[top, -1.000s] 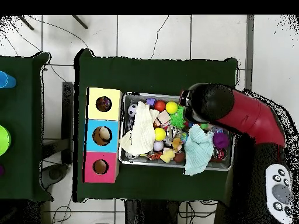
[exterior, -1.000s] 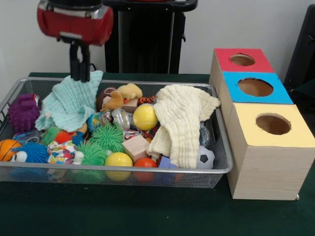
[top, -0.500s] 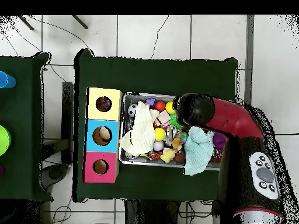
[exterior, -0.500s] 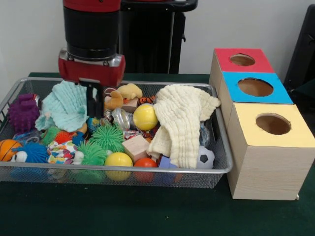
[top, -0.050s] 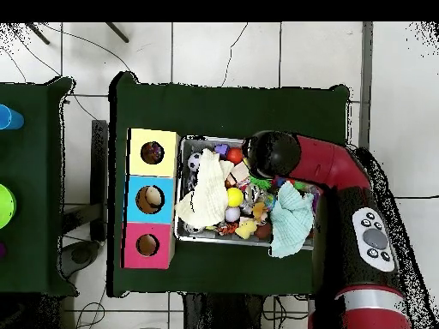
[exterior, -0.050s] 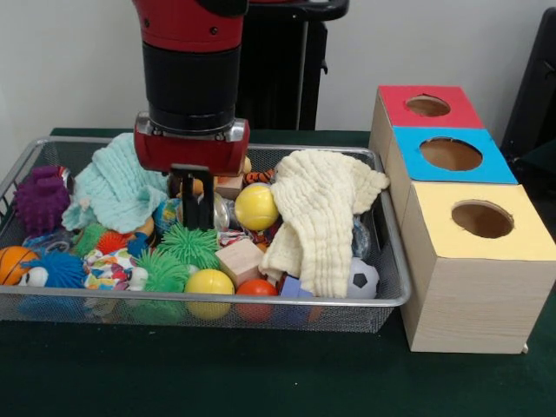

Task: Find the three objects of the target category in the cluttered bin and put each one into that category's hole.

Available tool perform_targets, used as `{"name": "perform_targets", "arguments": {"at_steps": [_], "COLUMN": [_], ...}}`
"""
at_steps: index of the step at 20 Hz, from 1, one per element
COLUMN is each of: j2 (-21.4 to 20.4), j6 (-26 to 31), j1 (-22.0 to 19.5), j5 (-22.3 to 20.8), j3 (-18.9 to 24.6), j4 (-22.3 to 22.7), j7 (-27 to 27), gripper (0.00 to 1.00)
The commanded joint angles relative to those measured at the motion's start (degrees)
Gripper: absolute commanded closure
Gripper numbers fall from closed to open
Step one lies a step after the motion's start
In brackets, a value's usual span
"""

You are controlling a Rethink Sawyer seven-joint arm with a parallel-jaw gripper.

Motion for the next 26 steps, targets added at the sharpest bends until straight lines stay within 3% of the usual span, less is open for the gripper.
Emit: {"name": "perform_targets", "arguments": {"at_steps": [1,8,12,17,19,26], "j2": [2.71,2.97,3.52,5.23,6.49,9.24], "j6": [9.47,20.07,20.55,24.18,24.08,17.07], "j1": [-3.02,-2.8,-2.54,-2.84,-3.03,-4.82], "j5": [-4.95,-6.57,-7.58,-9.52,-10.28,-12.94], "j3": [7.84,9.93,10.61,12.12,12.35,12.29], "j4": [-6.42,-15.12,-15.89,-21.14,-22.23,-19.27], "j7": [-16.16,-18.12,-17.25,-19.73,-19.93,-19.3], "gripper": [1.0,1.0,1.0,1.0,1.0,1.0]}}
